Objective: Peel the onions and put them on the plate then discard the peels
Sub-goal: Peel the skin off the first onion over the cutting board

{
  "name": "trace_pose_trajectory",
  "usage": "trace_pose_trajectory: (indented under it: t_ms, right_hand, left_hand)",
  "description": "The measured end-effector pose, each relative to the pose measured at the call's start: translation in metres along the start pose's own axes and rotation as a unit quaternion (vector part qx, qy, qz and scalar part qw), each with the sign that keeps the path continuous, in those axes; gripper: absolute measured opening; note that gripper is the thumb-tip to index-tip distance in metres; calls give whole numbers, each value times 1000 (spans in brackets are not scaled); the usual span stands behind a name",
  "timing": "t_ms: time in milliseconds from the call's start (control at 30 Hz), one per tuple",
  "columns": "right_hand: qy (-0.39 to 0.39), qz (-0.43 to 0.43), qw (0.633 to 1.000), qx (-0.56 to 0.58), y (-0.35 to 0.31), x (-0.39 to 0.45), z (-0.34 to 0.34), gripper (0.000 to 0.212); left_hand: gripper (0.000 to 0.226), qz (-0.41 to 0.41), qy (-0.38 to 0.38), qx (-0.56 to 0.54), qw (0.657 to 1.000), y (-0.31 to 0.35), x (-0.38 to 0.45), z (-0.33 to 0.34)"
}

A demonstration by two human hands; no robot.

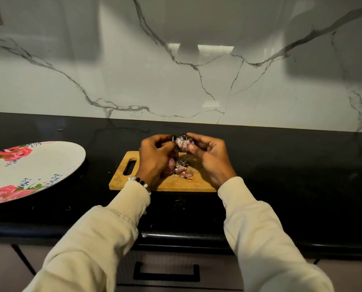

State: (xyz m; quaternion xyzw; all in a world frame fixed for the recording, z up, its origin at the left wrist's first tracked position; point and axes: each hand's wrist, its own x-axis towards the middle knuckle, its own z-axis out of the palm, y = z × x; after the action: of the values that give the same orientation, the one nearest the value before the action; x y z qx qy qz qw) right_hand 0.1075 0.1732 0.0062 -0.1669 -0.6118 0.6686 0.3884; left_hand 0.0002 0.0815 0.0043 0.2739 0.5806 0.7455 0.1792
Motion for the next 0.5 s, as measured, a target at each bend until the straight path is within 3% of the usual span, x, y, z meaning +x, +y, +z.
trace_pose_trajectory:
  t_ms: [133,200,300,367,433,467,500]
  right_hand:
    - [25,8,997,74,-4,2,-6,28]
    - [38,6,994,102,-7,4,-9,27]
    - [45,8,992,115,-10,5,-10,25]
    - [44,9,992,118,-10,4,-10,25]
    - [45,8,991,126,-11,5,-10,25]
    - [44,6,991,128,-12,4,-10,25]
    - [44,5,991,129,-12,4,-10,26]
  left_hand:
    - [18,33,45,40,998,0,2,-2]
    - [20,112,74,129,982,3,-2,-2]
    - [44,204,68,326,921,1,-4,-5]
    - [38,230,55,422,875,-1,-3,-5]
    - [16,272,36,429,861,-1,-3,-5]
    - [14,287,23,418,862,-1,-5,-4]
    - [28,293,14,400,868,-4,-3,-5]
